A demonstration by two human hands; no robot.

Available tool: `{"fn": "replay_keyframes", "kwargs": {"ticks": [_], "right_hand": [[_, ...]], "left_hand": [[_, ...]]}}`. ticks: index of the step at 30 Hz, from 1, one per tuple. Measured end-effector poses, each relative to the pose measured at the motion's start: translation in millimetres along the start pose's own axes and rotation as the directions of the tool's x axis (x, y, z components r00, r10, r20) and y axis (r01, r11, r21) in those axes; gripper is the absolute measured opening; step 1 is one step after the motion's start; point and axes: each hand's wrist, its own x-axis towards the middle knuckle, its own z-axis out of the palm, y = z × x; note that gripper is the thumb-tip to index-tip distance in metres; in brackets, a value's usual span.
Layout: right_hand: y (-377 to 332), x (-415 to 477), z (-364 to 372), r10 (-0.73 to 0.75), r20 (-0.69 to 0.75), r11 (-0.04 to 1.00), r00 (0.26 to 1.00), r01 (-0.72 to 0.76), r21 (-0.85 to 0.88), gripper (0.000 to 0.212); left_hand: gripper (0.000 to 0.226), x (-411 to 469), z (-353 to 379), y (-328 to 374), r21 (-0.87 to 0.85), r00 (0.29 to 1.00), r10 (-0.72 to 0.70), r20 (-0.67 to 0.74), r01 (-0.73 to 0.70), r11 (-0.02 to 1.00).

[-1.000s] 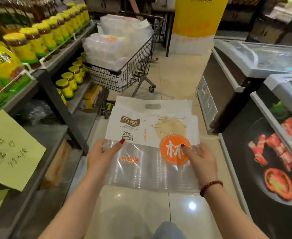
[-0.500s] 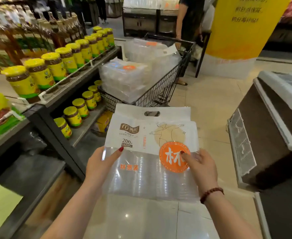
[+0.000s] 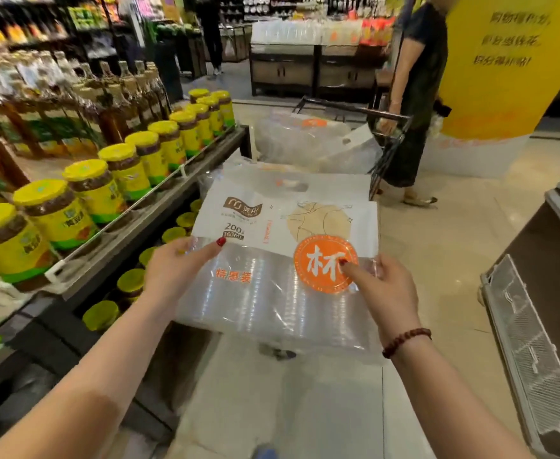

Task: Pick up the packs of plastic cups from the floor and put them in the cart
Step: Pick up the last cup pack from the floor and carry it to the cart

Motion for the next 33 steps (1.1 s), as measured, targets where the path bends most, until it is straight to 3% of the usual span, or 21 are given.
{"fn": "replay_keyframes", "kwargs": {"ticks": [2,5,9,13,16,19,23,27,30,33], "right_hand": [[-15,30,25,-0.019,-0.003,1.000,1.000,0.019,0.006,0.034],[-35,71,58,-0.037,-0.013,0.999,0.999,0.037,0.009,0.028],[-54,125,93,-0.059,-0.034,0.998,0.998,0.059,0.007,0.063],[-66,183,121,-0.058,0.007,0.998,0.998,0.058,0.026,0.048],[-67,229,138,-0.063,0.038,0.997,0.997,0.061,0.044,0.070],[-64,277,148,-0.075,0.045,0.997,0.996,0.074,0.015,0.027],[-58,329,161,-0.034,0.041,0.999,0.999,0.035,-0.017,0.033],[-59,362,173,-0.026,0.024,0.999,0.999,0.027,-0.039,0.051],[-55,376,183,-0.009,0.025,0.998,1.000,0.010,-0.059,0.058],[-51,385,191,0.024,0.032,0.996,0.999,-0.021,-0.082,0.057]], "left_hand": [[0.027,45,-6,17,0.021,0.999,0.043,0.017,-0.043,0.999],[0.055,114,-12,43,0.104,0.991,0.134,0.016,-0.135,0.985],[0.063,192,-10,78,0.136,0.977,0.209,0.041,-0.213,0.967],[0.060,262,0,110,0.164,0.972,0.227,0.062,-0.234,0.958],[0.063,309,14,131,0.215,0.973,0.221,0.069,-0.230,0.949],[0.061,353,33,144,0.242,0.973,0.227,0.046,-0.232,0.942],[0.086,399,56,157,0.275,0.971,0.231,0.064,-0.240,0.931],[0.069,438,75,161,0.269,0.974,0.220,0.061,-0.228,0.936],[0.057,467,87,158,0.274,0.974,0.208,0.090,-0.225,0.935],[0.058,490,102,151,0.305,0.973,0.202,0.112,-0.227,0.925]]}}
